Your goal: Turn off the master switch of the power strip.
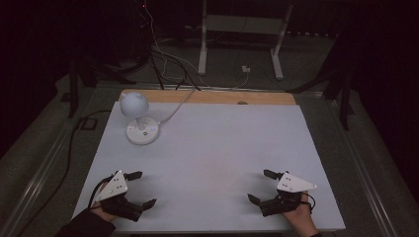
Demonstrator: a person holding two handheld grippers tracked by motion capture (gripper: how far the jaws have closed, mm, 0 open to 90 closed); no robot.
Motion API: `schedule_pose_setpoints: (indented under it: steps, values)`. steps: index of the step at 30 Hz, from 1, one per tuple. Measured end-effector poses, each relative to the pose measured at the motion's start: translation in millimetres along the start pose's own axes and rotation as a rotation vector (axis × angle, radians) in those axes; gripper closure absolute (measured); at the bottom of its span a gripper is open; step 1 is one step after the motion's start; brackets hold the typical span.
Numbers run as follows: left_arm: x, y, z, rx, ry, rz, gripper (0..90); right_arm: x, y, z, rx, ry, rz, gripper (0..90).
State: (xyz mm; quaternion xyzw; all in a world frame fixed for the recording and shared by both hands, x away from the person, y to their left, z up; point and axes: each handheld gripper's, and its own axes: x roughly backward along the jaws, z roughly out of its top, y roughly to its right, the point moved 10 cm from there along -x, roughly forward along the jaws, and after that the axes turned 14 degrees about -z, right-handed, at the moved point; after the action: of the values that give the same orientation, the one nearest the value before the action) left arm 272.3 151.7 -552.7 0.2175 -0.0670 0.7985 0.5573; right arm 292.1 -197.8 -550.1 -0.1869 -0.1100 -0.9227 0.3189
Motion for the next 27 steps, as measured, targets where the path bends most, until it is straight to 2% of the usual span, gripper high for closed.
schedule_pose_setpoints:
  steps: [4,12,15,17,18,21,27]
  values:
    - [-0.2,0.9,-0.1,0.003,0.001,-0.011,0.1,0.6,3.9,-2.2,-0.001,-0.004,-0.01,0.0]
    - [-2.3,3.8,-3.4,-0.001,-0.021,-0.029,0.1,-1.6,3.0,-5.7,-0.003,-0.015,0.008,0.0]
    - [-2.6,4.9,-3.4,-0.002,-0.022,-0.034,0.1,-3.2,3.2,-7.5,0.011,-0.025,-0.002,0.0]
    - [-4.0,6.7,-5.0,0.0,-0.036,-0.048,0.1,-3.5,2.3,-7.8,0.014,-0.027,0.001,0.0]
    - [-6.6,9.5,-8.1,0.004,-0.058,-0.074,0.1,-3.6,1.3,-7.4,0.018,-0.026,-0.001,0.0]
    - [-11.8,15.2,-11.6,-0.007,-0.093,-0.102,0.1,-3.4,0.3,-6.1,0.015,-0.019,0.005,0.0]
    - [-14.6,18.8,-9.7,-0.018,-0.092,-0.116,0.1,-2.4,0.4,-4.2,0.01,-0.007,0.008,0.0]
